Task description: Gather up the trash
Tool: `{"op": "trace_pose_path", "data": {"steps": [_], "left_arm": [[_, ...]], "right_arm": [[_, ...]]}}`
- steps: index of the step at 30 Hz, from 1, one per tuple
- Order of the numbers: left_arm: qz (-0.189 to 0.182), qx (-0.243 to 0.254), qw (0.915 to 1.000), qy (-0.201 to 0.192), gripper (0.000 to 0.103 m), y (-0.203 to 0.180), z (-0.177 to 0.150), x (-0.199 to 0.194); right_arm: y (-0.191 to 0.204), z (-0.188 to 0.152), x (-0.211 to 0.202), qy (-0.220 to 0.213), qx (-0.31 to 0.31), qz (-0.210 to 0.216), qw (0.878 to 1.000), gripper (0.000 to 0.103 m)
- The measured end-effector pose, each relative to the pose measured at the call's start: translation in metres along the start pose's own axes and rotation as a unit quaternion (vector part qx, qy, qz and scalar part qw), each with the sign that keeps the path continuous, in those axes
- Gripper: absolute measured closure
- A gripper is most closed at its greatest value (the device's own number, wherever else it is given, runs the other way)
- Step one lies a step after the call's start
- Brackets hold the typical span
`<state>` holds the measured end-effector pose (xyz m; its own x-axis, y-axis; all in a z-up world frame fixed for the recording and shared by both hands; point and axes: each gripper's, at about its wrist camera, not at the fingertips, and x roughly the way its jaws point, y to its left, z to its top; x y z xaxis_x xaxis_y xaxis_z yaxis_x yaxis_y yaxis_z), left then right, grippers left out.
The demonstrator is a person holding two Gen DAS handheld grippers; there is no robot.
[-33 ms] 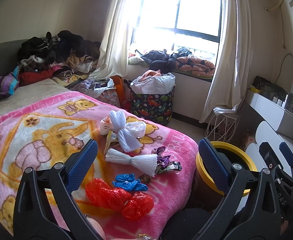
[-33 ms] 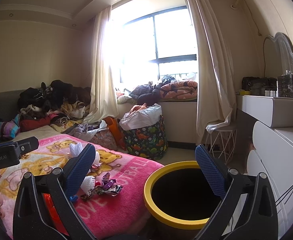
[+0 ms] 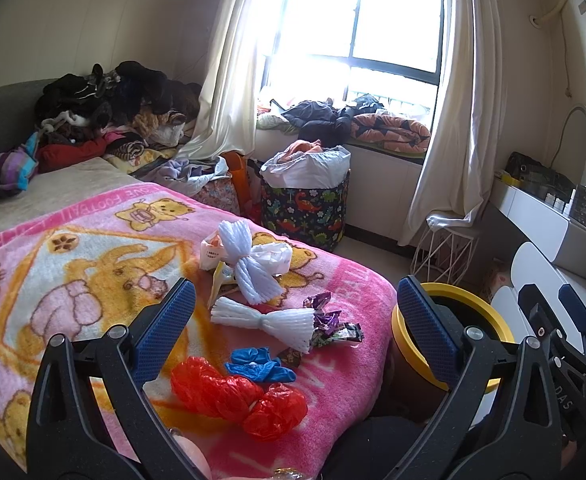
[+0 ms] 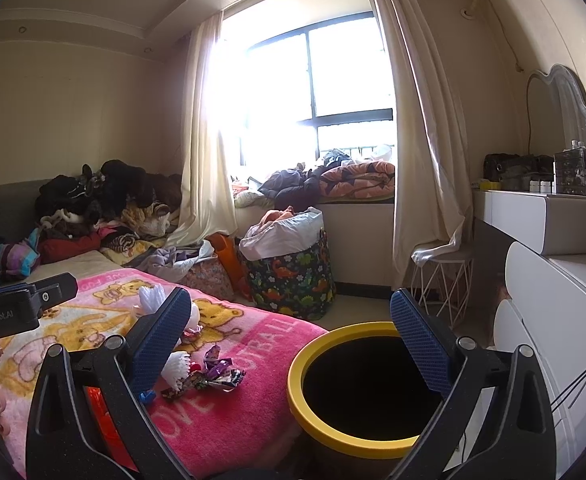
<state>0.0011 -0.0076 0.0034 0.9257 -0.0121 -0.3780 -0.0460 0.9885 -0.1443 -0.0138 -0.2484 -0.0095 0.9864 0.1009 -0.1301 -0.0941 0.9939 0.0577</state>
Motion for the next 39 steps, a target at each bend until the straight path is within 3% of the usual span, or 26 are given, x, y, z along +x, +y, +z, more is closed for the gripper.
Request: {"op": "trace_pose_path", "data": {"steps": [22, 30, 39], "left_arm": [[0.002, -0.002, 1.0, 0.002, 0.01, -0.003, 0.001, 0.002], [0.017, -0.016, 0.9997, 0.004, 0.01, -0.003, 0.002, 0.001], [0.049, -0.056, 0.9972, 0.002, 0.01, 0.038, 0.008, 0.002]], "right_arm": [[-0.005, 0.0, -0.001, 0.002, 0.002, -0.002, 1.0, 0.006], [0.005, -0.001, 0.016, 0.028, -0.006, 0.03, 0.999, 0.006], [0.036, 0.003, 0.036, 0.061, -0.027, 0.099, 0.993, 0.006]]}}
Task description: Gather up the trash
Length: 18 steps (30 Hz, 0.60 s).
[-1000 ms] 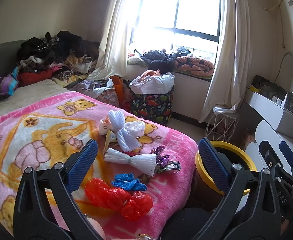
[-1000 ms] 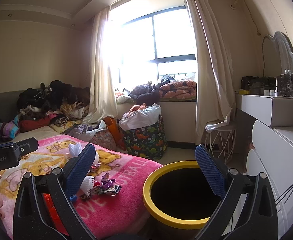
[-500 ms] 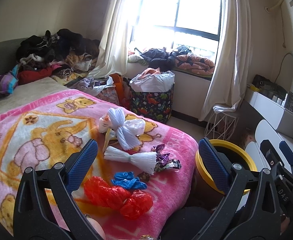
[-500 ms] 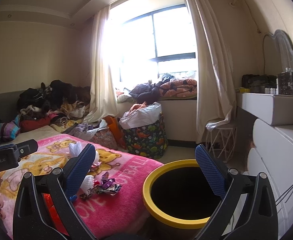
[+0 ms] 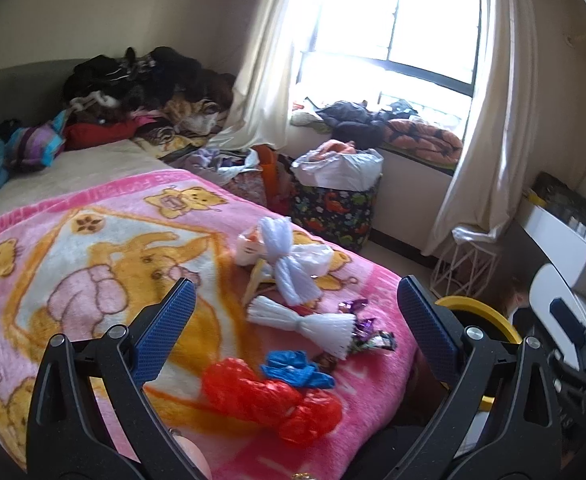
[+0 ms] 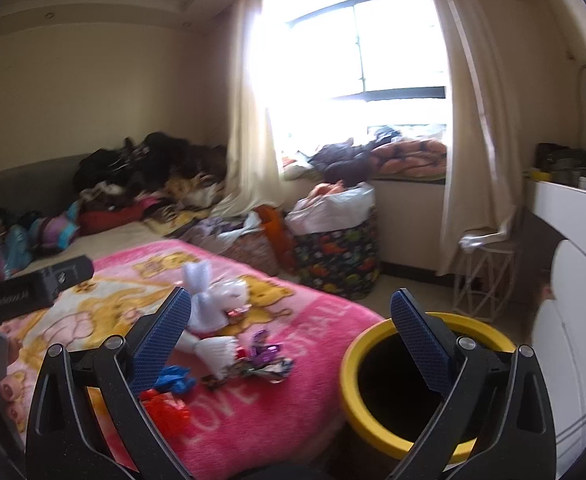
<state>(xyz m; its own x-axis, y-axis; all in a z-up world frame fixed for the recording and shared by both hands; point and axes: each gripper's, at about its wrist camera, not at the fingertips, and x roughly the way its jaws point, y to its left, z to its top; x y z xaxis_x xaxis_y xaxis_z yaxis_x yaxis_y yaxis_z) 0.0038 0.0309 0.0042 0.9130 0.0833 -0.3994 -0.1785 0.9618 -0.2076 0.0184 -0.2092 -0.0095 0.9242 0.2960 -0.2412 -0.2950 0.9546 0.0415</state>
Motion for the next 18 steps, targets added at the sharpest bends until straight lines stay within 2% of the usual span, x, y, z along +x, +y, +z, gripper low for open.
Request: {"op": "trace_pose_path", "data": {"steps": [11, 15, 18], "left_arm": [[0.054, -0.044, 0.9975, 0.008, 0.01, 0.049, 0.006, 0.008], [0.063, -0.045, 0.9963, 0.037, 0.01, 0.064, -0.001, 0.019], [0.056, -0.053, 0.9948, 0.067, 0.01, 0.073, -0.014, 0.032]], "right_arm": [[0.039, 0.004, 0.03, 0.044, -0.025, 0.082, 0.995, 0.006], [0.047, 0.005, 0.045, 0.058, -0.029, 0.097, 0.993, 0.006], [0.047, 0.006, 0.058, 0.069, -0.035, 0.104, 0.992, 0.006]]}}
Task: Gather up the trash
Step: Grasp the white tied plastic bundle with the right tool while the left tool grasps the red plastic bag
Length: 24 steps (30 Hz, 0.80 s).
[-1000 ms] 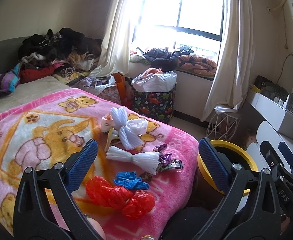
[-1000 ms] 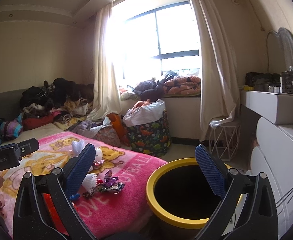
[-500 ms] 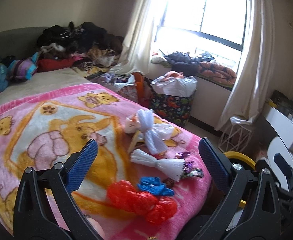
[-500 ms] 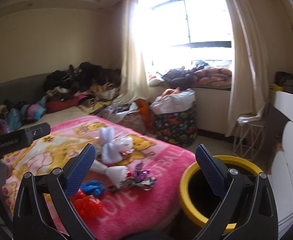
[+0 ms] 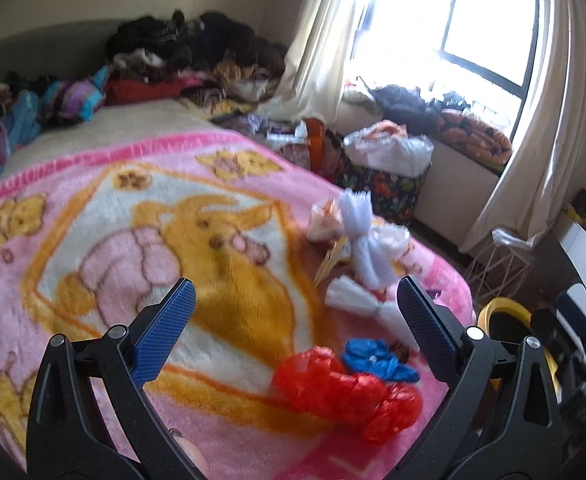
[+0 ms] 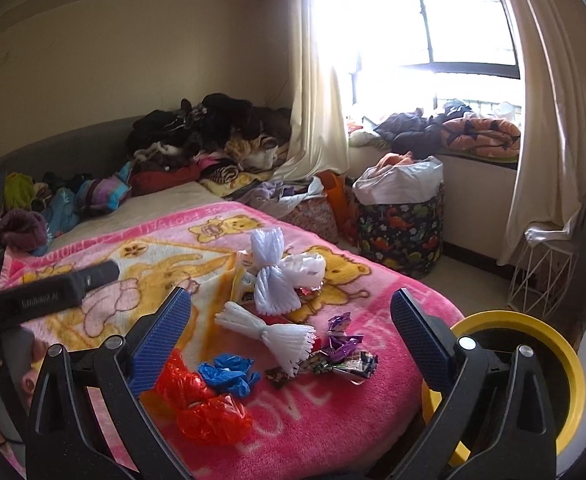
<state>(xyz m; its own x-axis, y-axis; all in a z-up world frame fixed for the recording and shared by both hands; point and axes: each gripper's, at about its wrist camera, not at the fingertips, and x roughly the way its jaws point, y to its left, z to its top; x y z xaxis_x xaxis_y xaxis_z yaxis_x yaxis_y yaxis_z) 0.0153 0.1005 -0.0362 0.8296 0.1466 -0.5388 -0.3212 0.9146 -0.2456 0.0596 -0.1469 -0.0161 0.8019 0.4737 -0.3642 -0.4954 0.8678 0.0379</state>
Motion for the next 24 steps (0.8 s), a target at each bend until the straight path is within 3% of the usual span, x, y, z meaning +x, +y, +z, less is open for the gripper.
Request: {"op": "trace_pose_path", "data": {"steps": [8, 13, 17, 24], "left_arm": [[-0.05, 0.006, 0.9953, 0.083, 0.01, 0.002, -0.029, 0.04], [-0.088, -0.014, 0.9876, 0.129, 0.01, 0.005, -0.047, 0.061], [-0.104, -0.039, 0.9821, 0.152, 0.01, 0.013, -0.057, 0.073], [-0.129, -0.063, 0.9724, 0.184, 0.011, 0.015, -0.07, 0.088]], "right_arm": [[-0.022, -0.004, 0.035, 0.04, 0.008, 0.021, 0.999, 0.006], [-0.031, -0.011, 0.071, 0.093, 0.011, 0.044, 0.995, 0.008], [-0.029, -0.019, 0.101, 0.136, 0.002, 0.069, 0.988, 0.024], [-0.025, -0.036, 0.143, 0.197, 0.011, 0.084, 0.977, 0.039]]}}
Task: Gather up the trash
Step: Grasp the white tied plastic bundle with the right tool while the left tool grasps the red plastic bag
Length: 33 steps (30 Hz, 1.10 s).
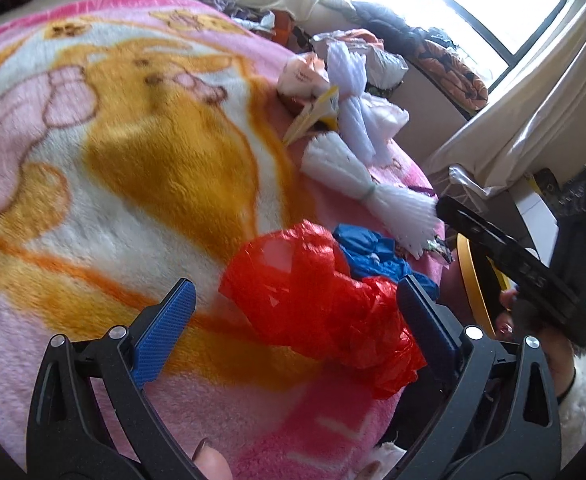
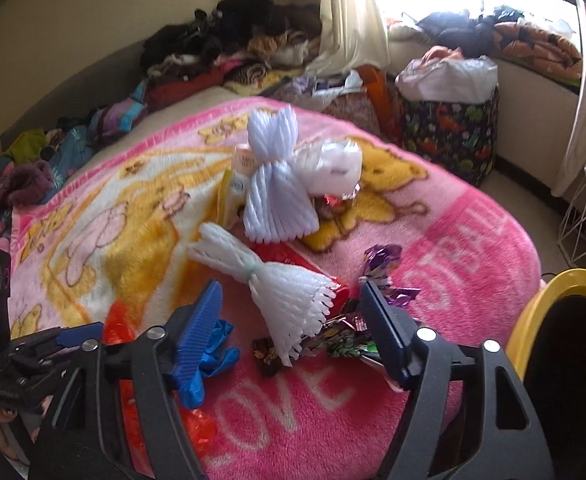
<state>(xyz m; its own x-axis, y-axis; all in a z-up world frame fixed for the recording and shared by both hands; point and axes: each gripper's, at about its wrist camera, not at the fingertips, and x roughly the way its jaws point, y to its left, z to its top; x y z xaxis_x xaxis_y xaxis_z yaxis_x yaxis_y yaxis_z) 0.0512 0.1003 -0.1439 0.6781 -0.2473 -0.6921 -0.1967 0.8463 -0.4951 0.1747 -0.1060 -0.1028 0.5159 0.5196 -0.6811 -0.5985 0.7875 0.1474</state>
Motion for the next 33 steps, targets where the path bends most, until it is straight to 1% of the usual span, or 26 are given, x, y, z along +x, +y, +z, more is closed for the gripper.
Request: {"op": "trace_pose_path", "data": {"steps": [2, 4, 5, 6, 7, 8, 9, 10, 11, 13, 14, 15, 17, 18, 19, 23, 24, 28, 33], "left_arm": [[-0.008, -0.001, 1.0, 0.005, 0.013, -0.001, -0.001, 0.003], [-0.013, 0.0, 0.9999, 0.008, 0.017, -0.002, 0.0, 0.005], [-0.017, -0.001, 0.9998, 0.011, 0.018, -0.004, 0.0, 0.006], [-0.021, -0.002, 0.9997, 0.013, 0.021, -0.004, 0.0, 0.008], [-0.025, -0.003, 0.9996, 0.015, 0.025, -0.006, -0.001, 0.009], [-0.028, -0.003, 0.9995, 0.017, 0.027, -0.008, -0.001, 0.01], [-0.033, 0.0, 0.9993, 0.02, 0.032, -0.01, -0.002, 0.01], [-0.037, 0.002, 0.9991, 0.021, 0.038, -0.012, -0.002, 0.01], [-0.042, 0.005, 0.9988, 0.023, 0.041, -0.015, -0.002, 0.01], [-0.048, 0.01, 0.9985, 0.025, 0.055, -0.018, -0.002, 0.01], [-0.052, 0.015, 0.9981, 0.027, 0.059, -0.021, -0.002, 0.01], [-0.056, 0.018, 0.9979, 0.028, 0.067, -0.023, -0.002, 0.01], [-0.062, 0.028, 0.9972, 0.029, 0.074, -0.028, -0.002, 0.008], [-0.066, 0.036, 0.9968, 0.027, 0.08, -0.032, -0.001, 0.006], [-0.07, 0.041, 0.9964, 0.023, 0.083, -0.035, 0.0, 0.004], [-0.078, 0.054, 0.9955, 0.0, 0.09, -0.045, 0.007, -0.011], [-0.078, 0.055, 0.9954, -0.008, 0.097, -0.047, 0.01, -0.016], [-0.07, 0.062, 0.9952, -0.03, 0.099, -0.055, 0.02, -0.026], [-0.068, 0.072, 0.994, -0.046, 0.1, -0.066, 0.028, -0.034]], "right_arm": [[0.0, -0.001, 0.009, 0.011, -0.002, 0.002, 1.0, 0.044], [-0.001, -0.001, 0.015, 0.019, 0.0, -0.002, 1.0, 0.047], [-0.001, -0.001, 0.018, 0.022, 0.003, 0.0, 1.0, 0.051], [-0.002, -0.001, 0.02, 0.024, 0.005, 0.004, 1.0, 0.058], [-0.001, -0.001, 0.021, 0.025, 0.005, 0.006, 1.0, 0.063], [-0.001, -0.001, 0.023, 0.028, 0.003, 0.009, 1.0, 0.071], [0.0, 0.0, 0.023, 0.03, 0.002, 0.011, 0.999, 0.081], [0.0, 0.0, 0.023, 0.03, 0.001, 0.014, 0.999, 0.086], [0.001, -0.001, 0.022, 0.027, -0.002, 0.018, 0.999, 0.087], [0.003, -0.001, 0.017, 0.02, -0.003, 0.022, 1.0, 0.089], [0.003, -0.001, 0.013, 0.015, 0.0, 0.024, 1.0, 0.089], [0.004, 0.0, 0.01, 0.012, 0.003, 0.025, 1.0, 0.089], [0.003, 0.0, 0.001, 0.001, 0.013, 0.03, 0.999, 0.089], [0.003, 0.001, -0.005, -0.007, 0.017, 0.033, 0.999, 0.089], [0.003, 0.001, -0.01, -0.014, 0.02, 0.033, 0.999, 0.089], [-0.002, 0.005, -0.038, -0.047, 0.033, 0.028, 0.998, 0.089], [-0.003, 0.006, -0.045, -0.054, 0.037, 0.026, 0.998, 0.089], [-0.012, 0.006, -0.071, -0.081, 0.05, 0.016, 0.995, 0.089], [-0.025, 0.002, -0.093, -0.099, 0.071, 0.005, 0.993, 0.089]]}}
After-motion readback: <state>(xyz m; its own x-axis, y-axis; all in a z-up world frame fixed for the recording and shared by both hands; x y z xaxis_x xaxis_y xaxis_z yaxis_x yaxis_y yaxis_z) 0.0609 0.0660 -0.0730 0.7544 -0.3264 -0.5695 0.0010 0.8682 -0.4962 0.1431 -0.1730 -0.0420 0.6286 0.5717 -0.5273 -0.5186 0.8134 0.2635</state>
